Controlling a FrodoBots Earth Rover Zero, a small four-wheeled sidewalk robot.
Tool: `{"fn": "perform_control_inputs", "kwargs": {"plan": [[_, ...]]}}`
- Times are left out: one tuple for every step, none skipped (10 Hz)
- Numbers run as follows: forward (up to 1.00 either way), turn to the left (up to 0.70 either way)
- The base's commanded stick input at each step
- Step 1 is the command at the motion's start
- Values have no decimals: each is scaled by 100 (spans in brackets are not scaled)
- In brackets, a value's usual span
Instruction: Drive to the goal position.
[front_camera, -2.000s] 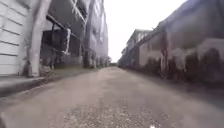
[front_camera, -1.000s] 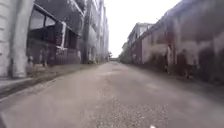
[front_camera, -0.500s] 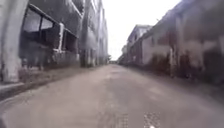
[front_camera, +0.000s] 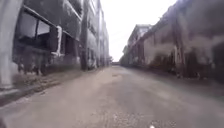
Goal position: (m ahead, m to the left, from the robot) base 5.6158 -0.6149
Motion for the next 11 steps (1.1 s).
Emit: {"fn": "perform_control_inputs", "kwargs": {"plan": [[50,0],[50,0],[50,0],[50,0],[50,-25],[50,-50],[50,-50],[50,0],[50,0],[50,0],[50,0]]}}
